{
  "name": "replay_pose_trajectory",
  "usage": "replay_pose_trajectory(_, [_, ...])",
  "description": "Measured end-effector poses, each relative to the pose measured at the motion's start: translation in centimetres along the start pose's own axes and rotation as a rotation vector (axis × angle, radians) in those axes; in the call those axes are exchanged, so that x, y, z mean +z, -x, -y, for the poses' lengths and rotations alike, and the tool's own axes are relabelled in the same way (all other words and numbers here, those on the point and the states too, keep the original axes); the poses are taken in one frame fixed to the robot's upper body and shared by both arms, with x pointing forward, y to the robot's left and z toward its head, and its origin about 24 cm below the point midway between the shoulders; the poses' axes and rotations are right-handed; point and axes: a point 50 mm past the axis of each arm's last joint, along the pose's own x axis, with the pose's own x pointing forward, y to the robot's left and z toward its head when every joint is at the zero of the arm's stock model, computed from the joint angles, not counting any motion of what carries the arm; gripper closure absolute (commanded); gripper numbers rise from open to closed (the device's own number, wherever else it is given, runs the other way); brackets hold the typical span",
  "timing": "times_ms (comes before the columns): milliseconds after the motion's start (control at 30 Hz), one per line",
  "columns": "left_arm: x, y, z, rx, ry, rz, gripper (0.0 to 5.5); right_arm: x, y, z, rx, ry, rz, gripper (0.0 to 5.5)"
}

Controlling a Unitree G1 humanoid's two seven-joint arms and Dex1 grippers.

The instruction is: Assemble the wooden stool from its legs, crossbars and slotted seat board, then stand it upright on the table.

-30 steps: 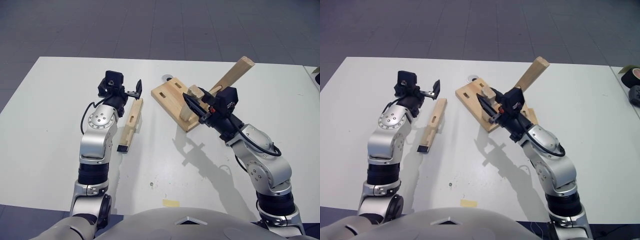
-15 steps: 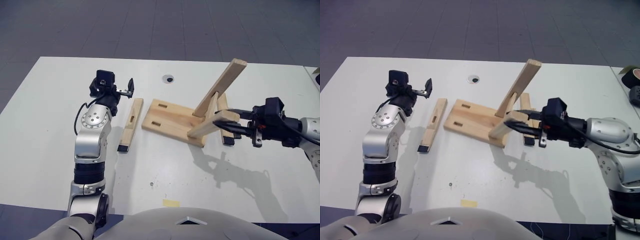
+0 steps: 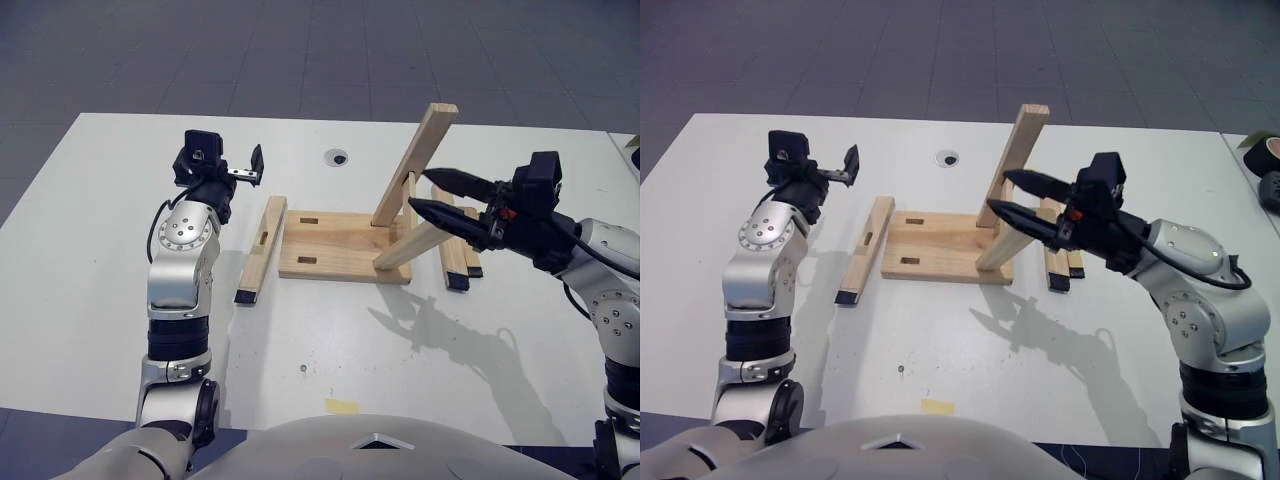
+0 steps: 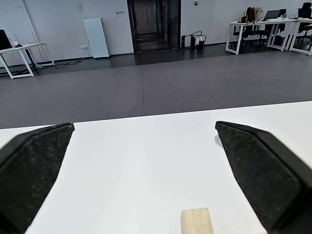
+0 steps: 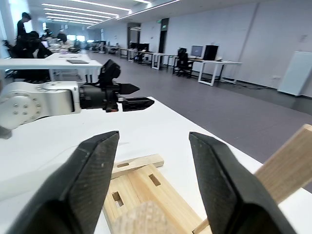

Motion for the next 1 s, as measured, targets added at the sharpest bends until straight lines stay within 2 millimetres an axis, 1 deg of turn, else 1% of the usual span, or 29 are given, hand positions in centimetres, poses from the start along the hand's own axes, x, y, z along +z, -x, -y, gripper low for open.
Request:
replay_pose_trajectory(33, [0.0, 0.0, 0.0, -0.002, 0.0, 0.001, 0.1, -0.1, 0.0, 0.1, -0.027, -0.006, 0.014, 2.25])
replay_pose_trajectory(67, [0.0, 0.0, 0.1, -0.007, -0.001, -0.001, 0.1, -0.1, -0.1, 0.4, -0.096, -0.002, 0.045, 2.11])
replay_pose_trajectory(167, [-0.3, -0.1, 0.2, -0.015, -0.003, -0.011, 0.1, -0.4, -0.1, 1.1, -0.22, 0.05, 0.057, 1.63])
replay_pose_trajectory(233, [-0.4, -0.2, 0.3, -0.018, -0.005, -0.014, 0.1, -0.6, -0.1, 1.1, -0.254, 0.044, 0.066, 1.37])
replay_pose_trajectory(300, [-0.4, -0.2, 0.4, -0.023, -0.012, -0.015, 0.1, -1.2, -0.4, 0.8, -0.289, 0.043, 0.073, 0.96])
replay_pose_trajectory(367, [-0.4, -0.2, 0.7, -0.032, -0.018, -0.014, 0.1, -1.9, -0.5, 1.0, -0.344, 0.09, 0.042, 0.65])
replay_pose_trajectory(467, [-0.5, -0.2, 1.1, -0.046, -0.027, -0.016, 0.1, -3.1, -0.7, 3.3, -0.546, 0.199, -0.024, 0.2])
replay_pose_trajectory(500, [-0.6, -0.2, 1.3, -0.054, -0.027, -0.017, 0.1, -3.4, -0.9, 3.9, -0.579, 0.22, -0.037, 0.12])
replay_pose_trajectory(567, [-0.7, -0.2, 1.5, -0.061, -0.025, -0.021, 0.1, -4.1, -1.5, 5.2, -0.623, 0.287, -0.068, 0.12])
replay_pose_trajectory(633, [-0.8, -0.3, 1.7, -0.072, -0.027, -0.025, 0.1, -4.3, -2.5, 6.8, -0.647, 0.315, -0.061, 0.12])
replay_pose_trajectory(733, [-0.6, -0.7, 2.0, -0.095, -0.035, -0.018, 0.1, -3.7, -4.4, 8.3, -0.665, 0.329, 0.005, 0.12])
replay_pose_trajectory(800, [-0.2, -1.0, 2.0, -0.098, -0.045, -0.002, 0.1, -2.8, -4.8, 8.8, -0.693, 0.336, 0.062, 0.12])
replay_pose_trajectory(900, [0.0, -1.0, 1.5, -0.089, -0.058, 0.005, 0.1, -1.1, -4.0, 8.6, -0.755, 0.179, 0.214, 0.12])
replay_pose_trajectory(933, [0.0, -1.0, 1.3, -0.084, -0.062, 0.006, 0.1, -0.1, -3.4, 8.2, -0.787, 0.147, 0.289, 0.12])
replay_pose_trajectory(1000, [-0.1, -1.0, 1.2, -0.081, -0.061, 0.003, 0.1, 1.5, -1.9, 7.8, -0.889, 0.143, 0.405, 0.12])
